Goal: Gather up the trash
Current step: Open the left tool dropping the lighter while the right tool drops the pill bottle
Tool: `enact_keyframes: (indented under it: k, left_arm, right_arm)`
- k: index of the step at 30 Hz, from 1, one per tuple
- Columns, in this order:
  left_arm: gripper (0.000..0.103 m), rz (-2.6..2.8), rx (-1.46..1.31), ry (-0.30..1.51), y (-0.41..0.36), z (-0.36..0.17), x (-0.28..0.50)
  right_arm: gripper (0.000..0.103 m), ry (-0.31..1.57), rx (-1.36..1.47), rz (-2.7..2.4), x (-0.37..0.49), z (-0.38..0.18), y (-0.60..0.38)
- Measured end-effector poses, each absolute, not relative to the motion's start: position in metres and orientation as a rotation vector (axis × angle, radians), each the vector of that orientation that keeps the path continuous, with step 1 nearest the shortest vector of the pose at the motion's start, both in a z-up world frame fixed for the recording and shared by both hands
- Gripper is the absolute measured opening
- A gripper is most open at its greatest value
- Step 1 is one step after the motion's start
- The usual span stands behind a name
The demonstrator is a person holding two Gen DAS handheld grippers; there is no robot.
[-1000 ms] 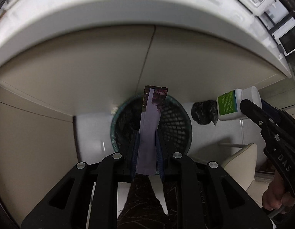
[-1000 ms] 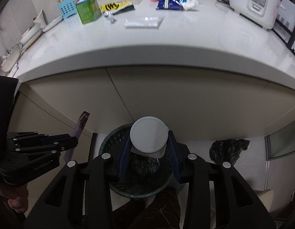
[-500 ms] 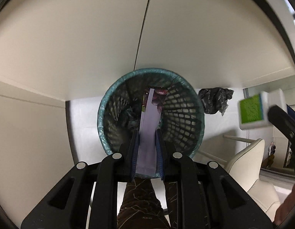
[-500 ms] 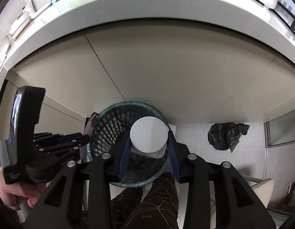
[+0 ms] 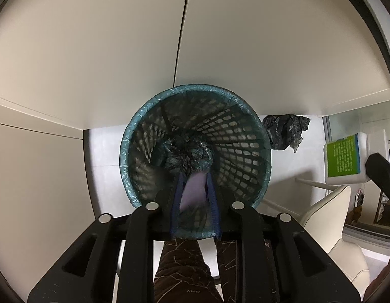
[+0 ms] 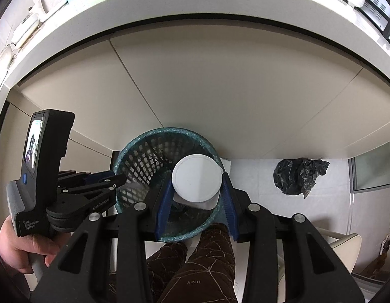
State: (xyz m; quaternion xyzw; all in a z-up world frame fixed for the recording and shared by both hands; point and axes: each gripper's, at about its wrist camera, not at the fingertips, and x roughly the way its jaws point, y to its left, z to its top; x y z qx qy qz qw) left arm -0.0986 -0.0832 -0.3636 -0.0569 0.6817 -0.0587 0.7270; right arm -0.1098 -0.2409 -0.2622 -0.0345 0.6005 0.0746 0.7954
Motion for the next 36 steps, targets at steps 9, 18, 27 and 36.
enact_keyframes:
  k: [9,18,27,36]
  left_arm:
    - [0.079,-0.079,-0.125,1.461,-0.064,-0.351,-0.101]
    - [0.097,-0.045,-0.17,1.423,-0.025,-0.34,-0.109]
    - [0.097,-0.007,-0.176,1.449,-0.001,-0.345,-0.111]
    - [0.097,0.017,-0.163,1.442,0.011,-0.344,-0.114]
  right_arm:
    - [0.036,1.299,-0.07,0.188,-0.105,-0.271,-0.232]
    - [0.036,1.342,-0.088,0.23,-0.098,-0.307,-0.209]
    - [0.036,1.389,-0.107,0.254,-0.094,-0.333,-0.187]
    - [0.072,1.395,-0.082,0.226,-0.091,-0.337,-0.182]
